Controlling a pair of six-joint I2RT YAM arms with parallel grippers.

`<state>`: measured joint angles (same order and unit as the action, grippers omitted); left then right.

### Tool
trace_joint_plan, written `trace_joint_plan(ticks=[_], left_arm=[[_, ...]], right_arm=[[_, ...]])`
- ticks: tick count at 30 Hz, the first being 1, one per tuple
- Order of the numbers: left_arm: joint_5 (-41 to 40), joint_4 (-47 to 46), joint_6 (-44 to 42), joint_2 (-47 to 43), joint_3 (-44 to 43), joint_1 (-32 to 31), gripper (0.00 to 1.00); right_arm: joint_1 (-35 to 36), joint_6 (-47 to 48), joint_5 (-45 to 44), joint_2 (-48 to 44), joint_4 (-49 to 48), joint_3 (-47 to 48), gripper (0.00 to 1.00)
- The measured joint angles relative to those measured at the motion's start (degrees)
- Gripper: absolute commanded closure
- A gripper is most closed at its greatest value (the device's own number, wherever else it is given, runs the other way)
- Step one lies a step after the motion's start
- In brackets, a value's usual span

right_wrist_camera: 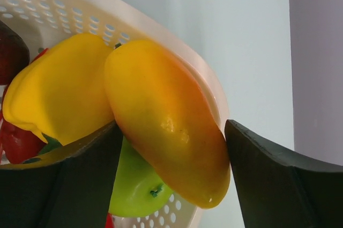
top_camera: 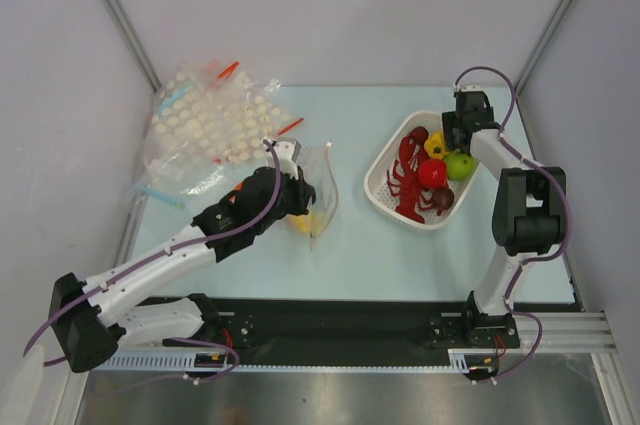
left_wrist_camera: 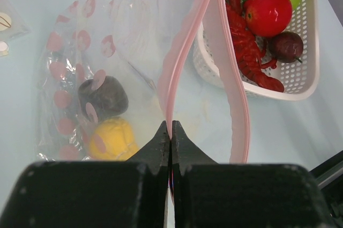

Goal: Place the food in the zip-top bag and seal the zipper
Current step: Pick up the fake fruit from the bin.

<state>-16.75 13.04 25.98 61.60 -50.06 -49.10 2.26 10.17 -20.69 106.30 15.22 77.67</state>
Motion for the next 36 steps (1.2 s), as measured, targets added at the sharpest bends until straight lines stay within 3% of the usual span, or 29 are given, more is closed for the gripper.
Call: trace_joint_plan(ticks=[4,14,27,36], left_arm=[[0.0,0.0,0.0,-0.3,0.0,0.0,1.0],[0.0,0.0,0.0,-0.5,0.0,0.0,1.0],[0.0,0.0,0.0,-0.5,0.0,0.0,1.0],[-0.7,0.0,0.0,-0.5,0.0,0.0,1.0]], right_arm=[[0.0,-0.1,-0.5,0.0,1.0,0.2,0.43],[2.4,-3.0,0.6,-3.5,1.1,-1.3,0.47],[16.7,-6.7,3.6,-22.4,-0.1,-8.3,0.5],[34.7,-9.7,7.9,-41.2,-5.8,-21.2,0.5]])
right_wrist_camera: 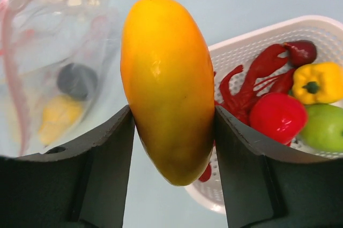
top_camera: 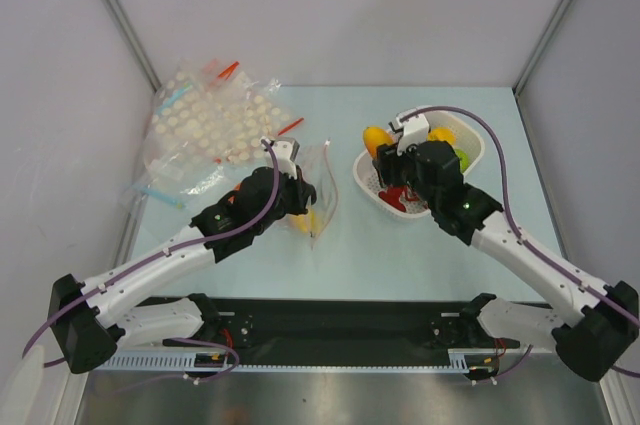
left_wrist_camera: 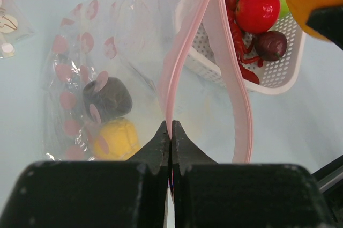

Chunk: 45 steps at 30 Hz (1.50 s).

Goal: Place the food in the zip-top bag and seal the zipper
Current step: Pick up the fake fruit from the bin, then place the fake fruit in the zipper food storage bag.

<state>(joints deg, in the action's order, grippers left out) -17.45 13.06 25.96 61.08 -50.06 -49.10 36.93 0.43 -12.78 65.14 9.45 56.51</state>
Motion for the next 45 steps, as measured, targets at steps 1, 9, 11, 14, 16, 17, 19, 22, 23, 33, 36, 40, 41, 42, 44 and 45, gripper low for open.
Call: trace_joint_plan(ticks=[1,9,11,14,16,17,19,22,23,33,36,40,41,42,44,45], left_arm=[[-0.1,0.0,0.0,0.0,0.0,0.0,1.0],[-2.3,0.1,0.0,0.5,0.0,0.0,1.0],[-2.8,0.3,0.0,0.9,0.0,0.0,1.0],[-3.4,0.4,0.0,1.2,0.0,0.0,1.0],[-3.6,0.4,0.0,1.4,0.0,0.0,1.0],[-3.7,0.4,0.0,1.5,0.0,0.0,0.99],[-3.8,0.4,0.0,1.7,0.0,0.0,1.0],[-3.8,0.4,-0.1,1.9,0.0,0.0,1.0],[-3.8,0.4,-0.1,1.9,0.0,0.0,1.0],[-3.8,0.4,-0.1,1.9,0.0,0.0,1.0],[-3.8,0.4,-0.2,1.2,0.0,0.0,1.0],[-3.1,0.0,-0.6,0.0,0.0,-0.2,1.0],[-2.8,-0.4,-0.7,-0.2,0.0,-0.3,1.0],[-2.5,-0.8,-0.9,-0.2,0.0,-0.4,1.0],[-1.0,-1.4,-1.3,-0.2,0.0,-0.7,1.0],[-0.1,-1.7,-1.6,-0.2,0.0,-0.8,1.0]], right_arm=[[0.9,-0.6,0.5,-1.9,-1.0,-1.6,0.5],[7.0,-6.2,5.8,-8.7,-2.6,-6.9,0.56],[7.7,-7.7,8.2,-9.0,-2.7,-6.9,0.58],[8.0,-9.9,12.3,-9.9,-3.5,-7.2,0.59],[8.3,-11.2,15.3,-10.7,-5.3,-8.0,0.59],[8.3,-11.8,16.5,-11.0,-6.1,-8.5,0.59],[8.5,-13.0,19.1,-10.9,-7.7,-9.2,0.59],[9.0,-15.0,22.6,-9.3,-9.9,-9.8,0.6],[9.2,-15.8,23.8,-8.3,-10.8,-9.9,0.6],[11.0,-21.7,24.9,1.2,-12.5,-9.9,0.64],[11.0,-22.9,22.9,1.6,-12.1,-9.9,0.64],[11.0,-24.1,20.5,1.6,-11.5,-9.9,0.61],[11.0,-24.3,20.0,1.6,-11.3,-9.9,0.6],[11.0,-24.4,19.5,1.6,-11.2,-9.9,0.59],[11.0,-24.7,18.5,1.6,-11.1,-9.9,0.57],[11.0,-24.8,18.0,1.6,-11.0,-9.9,0.55]])
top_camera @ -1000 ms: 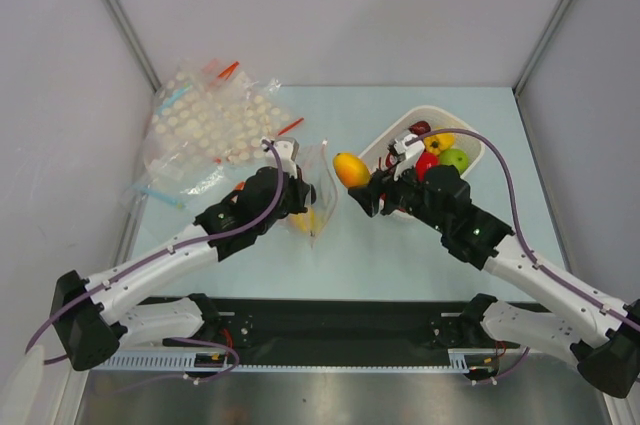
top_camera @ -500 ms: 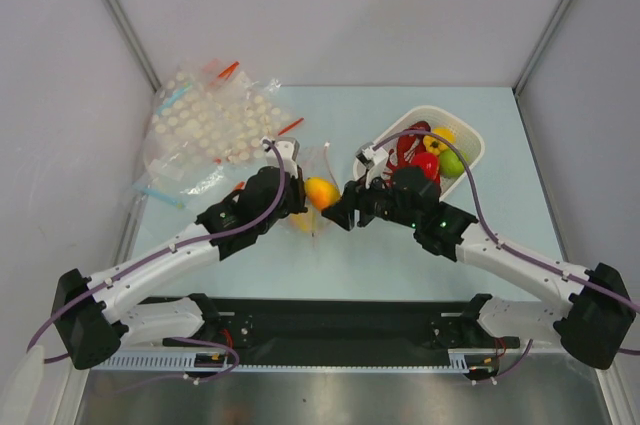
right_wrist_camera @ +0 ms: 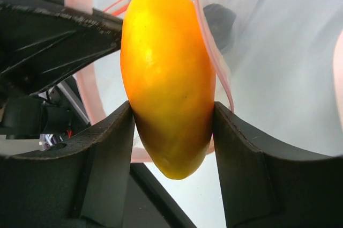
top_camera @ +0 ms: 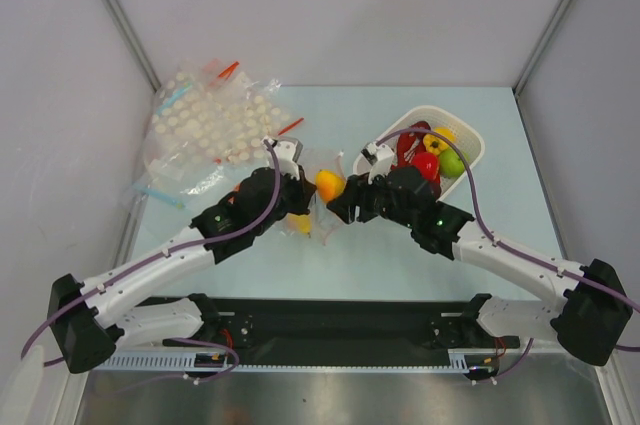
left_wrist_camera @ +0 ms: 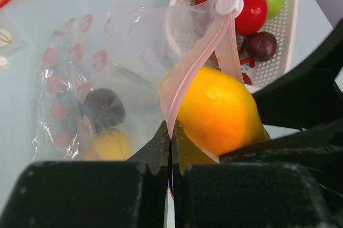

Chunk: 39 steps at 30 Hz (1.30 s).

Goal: Place the food in the zip-top bag and seal the zipper
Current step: Place the fake fruit in the zipper food storage bag, then pick up the fake fruit from the bin.

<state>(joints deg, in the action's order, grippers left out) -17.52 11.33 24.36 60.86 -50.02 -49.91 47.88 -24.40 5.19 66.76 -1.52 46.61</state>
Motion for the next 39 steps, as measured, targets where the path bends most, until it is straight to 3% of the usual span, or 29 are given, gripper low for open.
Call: trace_joint_plan(ticks=[6,9,10,12,17,24,28,31,33,39], left_arm=[[5.9,-2.3,-1.5,0.2,0.0,-0.6,1.0],[9.0,-3.7,-1.5,0.9,0.0,-0.6,1.0],[9.8,-3.9,-1.5,1.1,0.0,-0.6,1.0],[9.9,-4.0,-1.4,1.7,0.0,-0.8,1.0],[6.6,-1.9,-0.2,3.2,-0.1,-0.3,1.0],[0.5,1.3,2.2,2.4,-0.1,1.1,1.0],[-3.0,2.1,2.4,-0.5,0.0,1.2,1.0],[-4.5,2.1,2.4,-2.2,0.0,1.2,1.0],[-5.0,2.1,2.4,-2.5,0.0,1.2,1.0],[-4.9,2.1,2.4,-2.4,0.1,1.2,1.0]], right_arm=[[0.0,-0.5,-2.9,0.3,0.4,0.0,0.46],[0.0,-0.7,-4.2,0.3,0.3,0.0,0.3],[0.0,-0.9,-4.7,0.3,0.2,0.0,0.19],[0.0,-1.2,-5.7,0.3,-0.2,0.0,0.15],[0.1,-1.0,-7.4,0.2,-0.9,-0.5,0.12],[0.1,-0.3,-11.6,-5.0,-1.8,-2.6,0.18],[0.1,1.9,-18.1,-9.5,-1.3,-2.7,0.17],[-0.5,3.8,-25.7,-11.1,0.6,-2.6,0.1],[-2.6,3.9,-30.1,-10.8,2.5,-2.5,0.01],[-14.7,1.3,-36.2,-5.0,7.8,-1.8,0.0]])
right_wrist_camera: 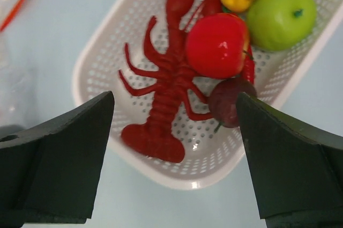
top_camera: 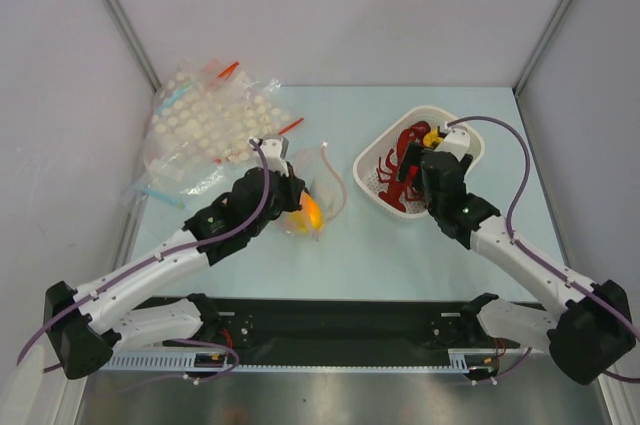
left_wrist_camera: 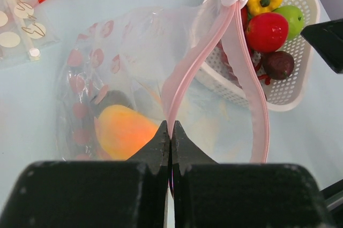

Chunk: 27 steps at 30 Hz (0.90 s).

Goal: Place the food in the zip-top bag and seal the zipper
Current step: Pick up the fake fruit from the bin.

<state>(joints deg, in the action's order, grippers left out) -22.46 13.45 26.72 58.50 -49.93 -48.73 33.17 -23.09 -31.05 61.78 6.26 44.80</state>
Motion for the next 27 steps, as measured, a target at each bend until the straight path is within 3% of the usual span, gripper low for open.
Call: trace_joint_plan(ticks=[10,21,24,27], left_arm=[[1.4,0.0,-0.2,1.4,0.0,0.0,1.0],[2.1,-0.1,-0.2,1.9,0.0,0.0,1.0],[2.1,-0.2,-0.2,2.1,0.0,0.0,1.0],[2.2,-0.4,-0.2,2.3,0.0,0.0,1.0]], right_arm=[[-7.6,-0.6,-1.9,15.6,2.6,5.6,0.0],[-10.6,0.9,-3.0,28.2,-0.7,8.0,0.0],[-10.9,1.4,-3.0,31.7,-1.6,9.6,0.06],[-11.0,2.1,-3.0,33.1,-2.0,10.2,0.18]])
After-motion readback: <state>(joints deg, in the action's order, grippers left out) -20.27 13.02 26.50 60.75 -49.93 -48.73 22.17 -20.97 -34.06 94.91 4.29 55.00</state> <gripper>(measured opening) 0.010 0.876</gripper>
